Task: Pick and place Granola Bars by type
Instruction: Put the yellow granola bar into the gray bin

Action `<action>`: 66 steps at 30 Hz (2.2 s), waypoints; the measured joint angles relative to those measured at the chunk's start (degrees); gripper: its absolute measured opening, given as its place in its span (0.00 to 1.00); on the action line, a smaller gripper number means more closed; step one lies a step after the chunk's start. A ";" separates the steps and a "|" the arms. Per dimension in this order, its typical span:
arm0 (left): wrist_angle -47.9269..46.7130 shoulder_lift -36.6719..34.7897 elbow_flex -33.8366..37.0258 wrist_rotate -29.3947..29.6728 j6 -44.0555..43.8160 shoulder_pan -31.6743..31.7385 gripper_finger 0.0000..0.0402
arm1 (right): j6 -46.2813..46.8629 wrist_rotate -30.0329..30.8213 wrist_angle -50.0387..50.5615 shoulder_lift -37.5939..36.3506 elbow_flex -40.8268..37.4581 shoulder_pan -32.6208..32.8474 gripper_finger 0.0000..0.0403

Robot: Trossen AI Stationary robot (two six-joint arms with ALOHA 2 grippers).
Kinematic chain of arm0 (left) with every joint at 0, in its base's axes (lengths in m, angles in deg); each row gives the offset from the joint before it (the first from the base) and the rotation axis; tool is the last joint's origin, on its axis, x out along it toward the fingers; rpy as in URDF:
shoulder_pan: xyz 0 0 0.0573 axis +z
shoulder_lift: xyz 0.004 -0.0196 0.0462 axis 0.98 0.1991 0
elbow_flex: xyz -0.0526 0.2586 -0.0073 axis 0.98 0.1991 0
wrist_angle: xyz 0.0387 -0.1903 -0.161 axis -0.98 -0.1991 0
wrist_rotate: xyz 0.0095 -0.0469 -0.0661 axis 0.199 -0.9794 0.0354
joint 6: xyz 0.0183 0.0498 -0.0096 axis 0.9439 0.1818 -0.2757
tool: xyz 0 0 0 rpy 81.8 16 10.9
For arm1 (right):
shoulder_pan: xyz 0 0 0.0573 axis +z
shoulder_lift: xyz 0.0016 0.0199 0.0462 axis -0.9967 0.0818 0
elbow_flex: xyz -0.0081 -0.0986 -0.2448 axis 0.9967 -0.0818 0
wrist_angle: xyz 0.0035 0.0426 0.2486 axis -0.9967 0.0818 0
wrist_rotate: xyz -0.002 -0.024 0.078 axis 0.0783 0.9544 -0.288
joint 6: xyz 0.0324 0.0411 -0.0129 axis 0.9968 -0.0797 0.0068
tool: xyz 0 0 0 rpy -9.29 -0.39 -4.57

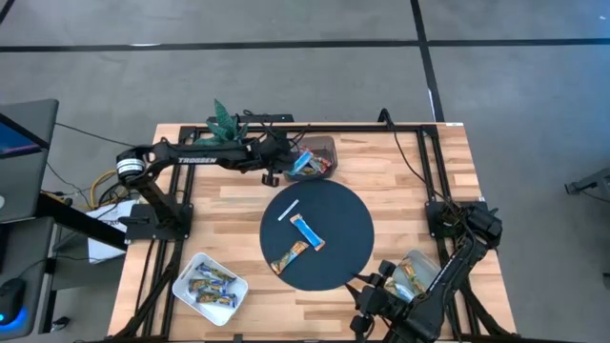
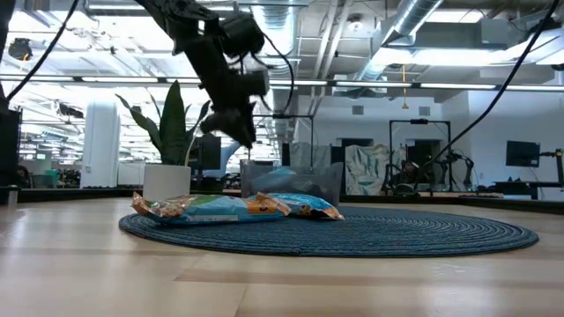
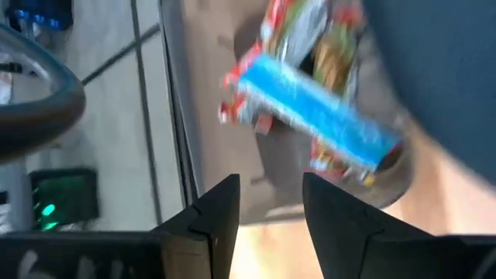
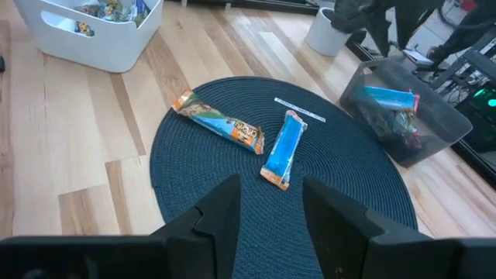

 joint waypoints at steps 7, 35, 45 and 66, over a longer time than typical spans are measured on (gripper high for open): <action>-2.01 -9.84 0.00 -14.05 -7.34 -3.51 0.34 | 0.14 0.00 -1.00 0.00 -2.98 -1.80 0.33; 28.39 -63.70 48.86 -10.79 -27.87 -43.68 0.34 | -37.39 -23.87 -27.98 0.02 -4.13 -27.68 0.33; 32.74 -70.52 54.28 1.34 -24.54 -50.32 0.34 | -37.55 -38.42 -27.87 0.02 -4.13 -38.39 0.33; 31.10 -70.84 54.27 2.17 -23.65 -50.68 0.34 | -38.41 -49.14 -31.04 2.44 -4.45 -43.75 0.60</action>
